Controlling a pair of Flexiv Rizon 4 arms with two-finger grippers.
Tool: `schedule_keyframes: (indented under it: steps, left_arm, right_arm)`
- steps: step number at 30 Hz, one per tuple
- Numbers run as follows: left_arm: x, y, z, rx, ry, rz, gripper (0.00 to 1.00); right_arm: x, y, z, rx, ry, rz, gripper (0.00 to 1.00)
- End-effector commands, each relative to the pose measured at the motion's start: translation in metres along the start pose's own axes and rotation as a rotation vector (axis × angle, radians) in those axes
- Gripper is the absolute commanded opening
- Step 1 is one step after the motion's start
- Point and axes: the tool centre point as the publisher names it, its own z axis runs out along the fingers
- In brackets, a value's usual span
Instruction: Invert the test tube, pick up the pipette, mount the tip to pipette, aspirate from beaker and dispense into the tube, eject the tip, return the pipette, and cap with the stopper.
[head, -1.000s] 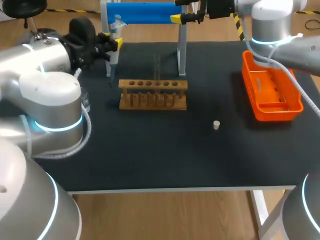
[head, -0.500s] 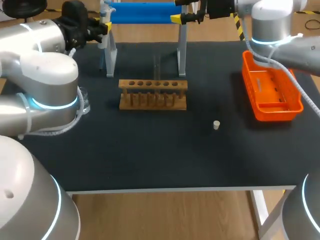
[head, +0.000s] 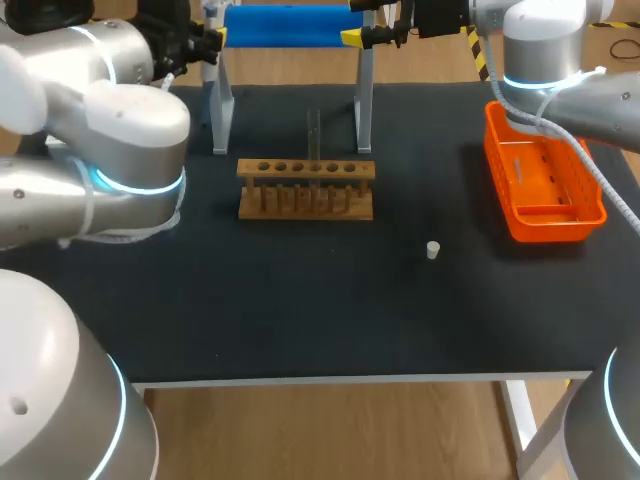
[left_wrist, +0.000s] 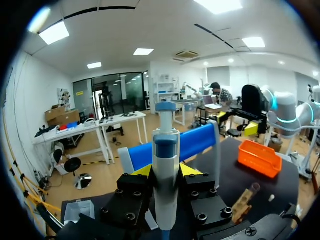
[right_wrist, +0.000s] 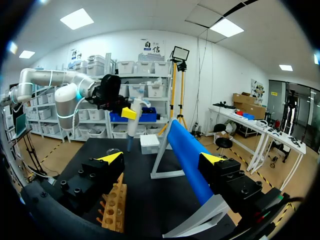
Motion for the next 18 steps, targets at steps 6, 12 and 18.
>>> schedule_keyframes:
  steps: [6, 12, 18]
  left_arm:
    - [-0.005, -0.006, 0.033, -0.054, -0.083, -0.038, 0.00]
    - [-0.011, -0.007, 0.045, -0.091, -0.133, -0.067, 0.00]
    - [-0.014, -0.007, 0.055, -0.121, -0.180, -0.092, 0.00]
  right_arm:
    - [-0.001, 0.001, -0.001, 0.004, 0.005, 0.001, 1.00]
    - [-0.001, 0.001, -0.001, 0.004, 0.005, 0.001, 1.00]
    - [-0.001, 0.001, -0.001, 0.004, 0.005, 0.001, 1.00]
